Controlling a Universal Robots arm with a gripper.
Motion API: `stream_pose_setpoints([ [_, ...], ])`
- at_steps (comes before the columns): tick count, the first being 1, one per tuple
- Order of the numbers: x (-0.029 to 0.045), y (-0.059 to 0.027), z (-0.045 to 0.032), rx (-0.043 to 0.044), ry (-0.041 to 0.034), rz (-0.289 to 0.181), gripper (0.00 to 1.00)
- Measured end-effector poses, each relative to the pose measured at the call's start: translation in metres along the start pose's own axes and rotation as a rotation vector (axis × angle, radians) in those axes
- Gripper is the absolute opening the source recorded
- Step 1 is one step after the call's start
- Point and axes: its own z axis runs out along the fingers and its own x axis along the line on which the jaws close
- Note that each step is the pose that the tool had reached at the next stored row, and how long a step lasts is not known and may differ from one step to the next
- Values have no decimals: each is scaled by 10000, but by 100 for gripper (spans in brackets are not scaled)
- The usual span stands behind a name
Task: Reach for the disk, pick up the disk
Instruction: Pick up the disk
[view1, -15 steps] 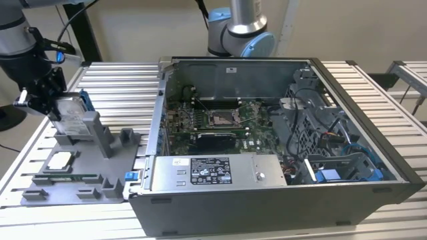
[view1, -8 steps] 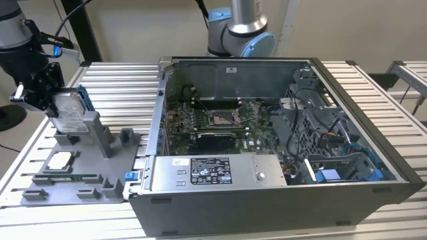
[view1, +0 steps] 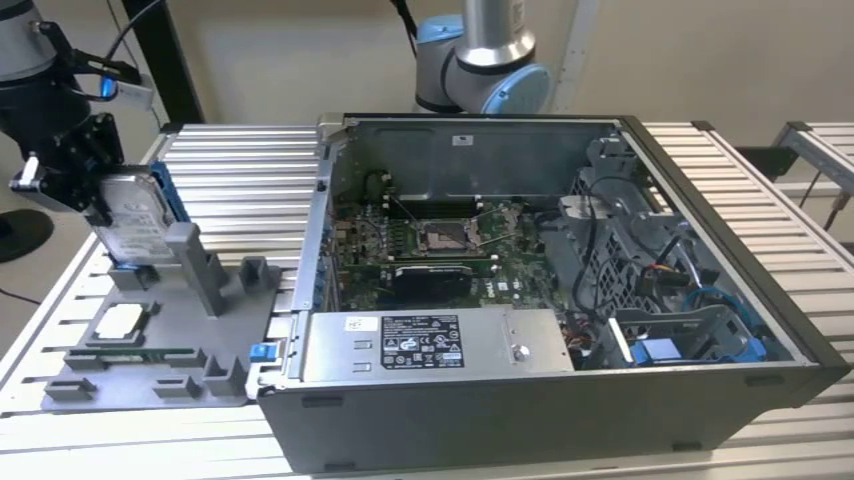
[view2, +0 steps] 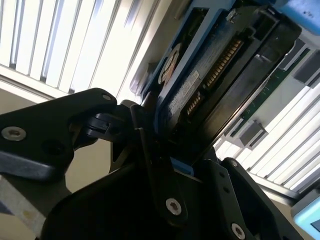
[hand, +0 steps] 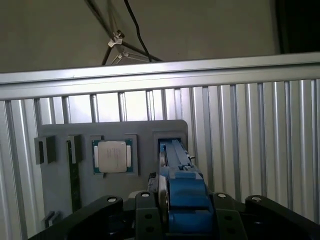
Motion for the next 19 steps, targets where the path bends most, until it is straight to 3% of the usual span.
stream_pose_setpoints([
  [19,-11,4,-313,0,0,0,0],
])
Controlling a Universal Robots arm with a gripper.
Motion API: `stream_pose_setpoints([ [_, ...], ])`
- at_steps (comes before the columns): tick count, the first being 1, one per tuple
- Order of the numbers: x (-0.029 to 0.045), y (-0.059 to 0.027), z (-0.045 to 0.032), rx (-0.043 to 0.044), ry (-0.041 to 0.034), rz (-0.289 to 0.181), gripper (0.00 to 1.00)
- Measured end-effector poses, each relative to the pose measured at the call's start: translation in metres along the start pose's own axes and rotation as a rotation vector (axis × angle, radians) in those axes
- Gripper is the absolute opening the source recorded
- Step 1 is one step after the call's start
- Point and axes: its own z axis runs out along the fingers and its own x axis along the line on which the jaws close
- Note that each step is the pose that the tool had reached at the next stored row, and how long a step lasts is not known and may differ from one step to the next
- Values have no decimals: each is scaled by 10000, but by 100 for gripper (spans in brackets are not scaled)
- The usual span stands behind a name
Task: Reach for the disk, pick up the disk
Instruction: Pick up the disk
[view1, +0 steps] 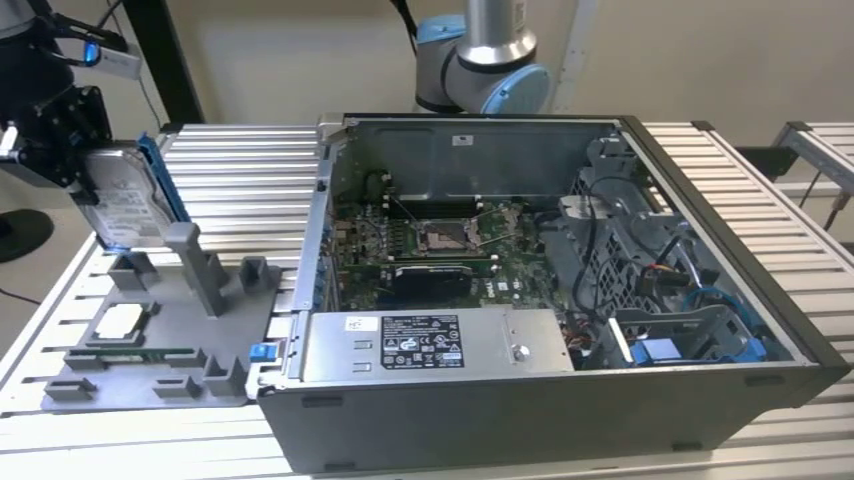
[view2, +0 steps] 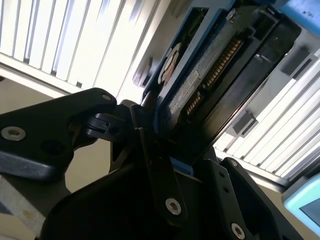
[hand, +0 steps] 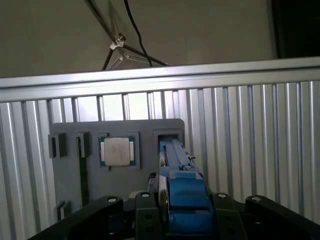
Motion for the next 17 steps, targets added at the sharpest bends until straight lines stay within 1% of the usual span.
stream_pose_setpoints([
  [8,-5,2,-138,0,0,0,0],
  [17,-12,4,-316,0,0,0,0],
])
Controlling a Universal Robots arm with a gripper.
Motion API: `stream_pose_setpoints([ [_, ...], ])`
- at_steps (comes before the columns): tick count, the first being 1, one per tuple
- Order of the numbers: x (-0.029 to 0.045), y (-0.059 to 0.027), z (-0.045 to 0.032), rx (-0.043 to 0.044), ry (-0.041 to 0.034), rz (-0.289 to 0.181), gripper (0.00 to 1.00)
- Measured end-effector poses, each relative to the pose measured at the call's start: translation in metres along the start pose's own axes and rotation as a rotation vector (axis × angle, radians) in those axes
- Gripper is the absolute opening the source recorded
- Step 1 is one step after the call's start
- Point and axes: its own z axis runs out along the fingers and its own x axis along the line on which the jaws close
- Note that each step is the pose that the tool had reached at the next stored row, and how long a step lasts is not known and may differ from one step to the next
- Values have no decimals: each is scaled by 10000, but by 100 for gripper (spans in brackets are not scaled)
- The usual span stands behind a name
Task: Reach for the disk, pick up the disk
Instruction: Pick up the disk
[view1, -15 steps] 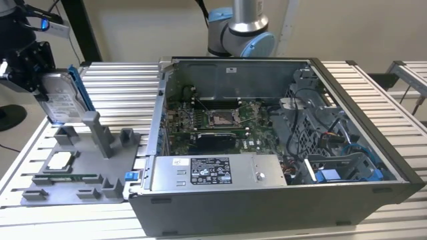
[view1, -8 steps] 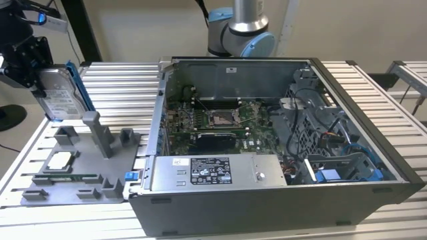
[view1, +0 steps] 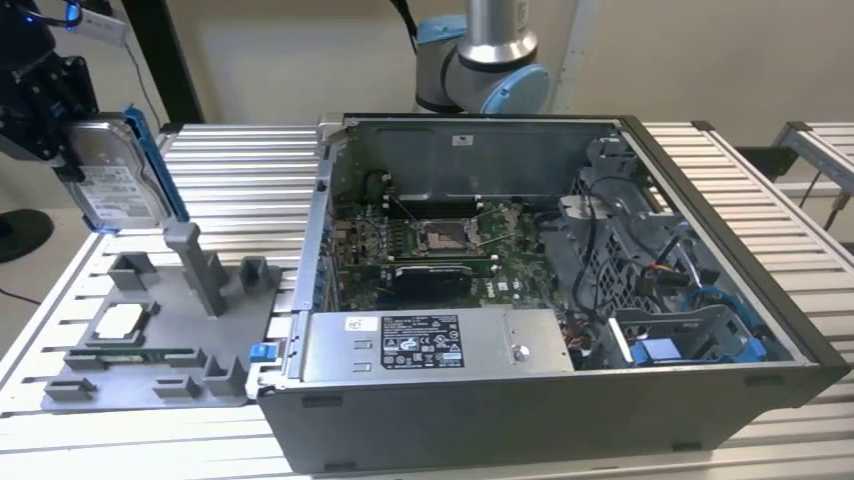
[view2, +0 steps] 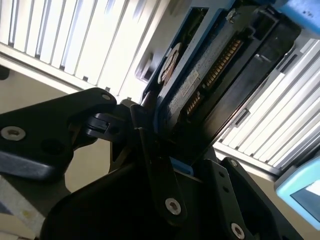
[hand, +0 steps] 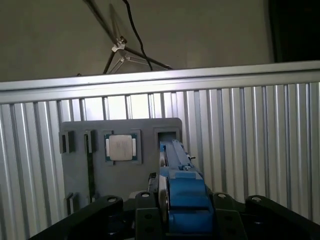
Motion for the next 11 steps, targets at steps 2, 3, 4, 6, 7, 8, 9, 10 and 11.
stream_pose_setpoints([
  [2,-1,1,-41,1,-1,0,0],
  [3,-2,1,-59,0,0,0,0],
  [4,-3,1,-78,-1,0,0,0],
  [6,-4,2,-116,0,0,0,0],
  [7,-5,1,-133,1,-1,0,0],
  [8,-5,2,-152,0,1,0,0],
  [9,-6,2,-170,-1,0,0,0],
  [10,-7,2,-188,0,0,0,0],
  [11,-8,3,-206,-1,1,0,0],
])
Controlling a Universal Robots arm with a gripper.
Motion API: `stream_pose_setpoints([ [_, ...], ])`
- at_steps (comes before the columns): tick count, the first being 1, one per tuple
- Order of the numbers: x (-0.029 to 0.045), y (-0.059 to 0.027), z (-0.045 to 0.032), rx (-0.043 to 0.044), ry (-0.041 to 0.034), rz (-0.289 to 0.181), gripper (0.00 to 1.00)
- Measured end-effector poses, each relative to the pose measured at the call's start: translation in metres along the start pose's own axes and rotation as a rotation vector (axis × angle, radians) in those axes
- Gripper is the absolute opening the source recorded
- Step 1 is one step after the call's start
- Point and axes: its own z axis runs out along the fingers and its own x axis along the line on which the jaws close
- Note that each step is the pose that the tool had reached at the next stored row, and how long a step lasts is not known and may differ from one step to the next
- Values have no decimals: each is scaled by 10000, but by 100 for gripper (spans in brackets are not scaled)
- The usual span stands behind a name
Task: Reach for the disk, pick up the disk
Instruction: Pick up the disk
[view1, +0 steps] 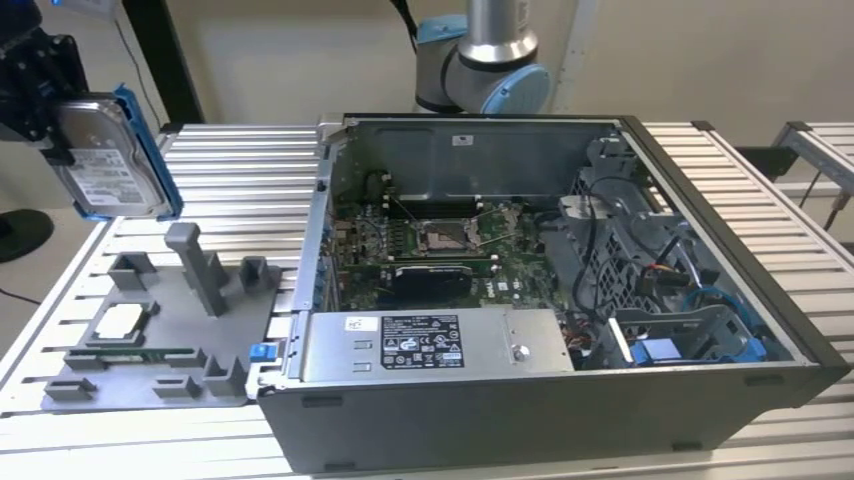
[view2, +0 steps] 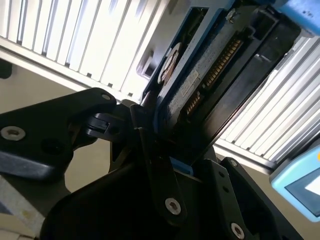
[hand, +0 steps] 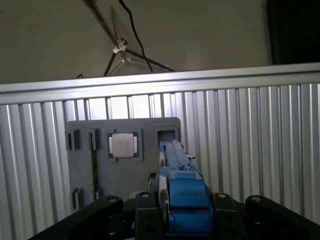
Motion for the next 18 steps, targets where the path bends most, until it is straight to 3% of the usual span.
stream_pose_setpoints([
  [18,-11,4,-294,1,-1,0,0],
])
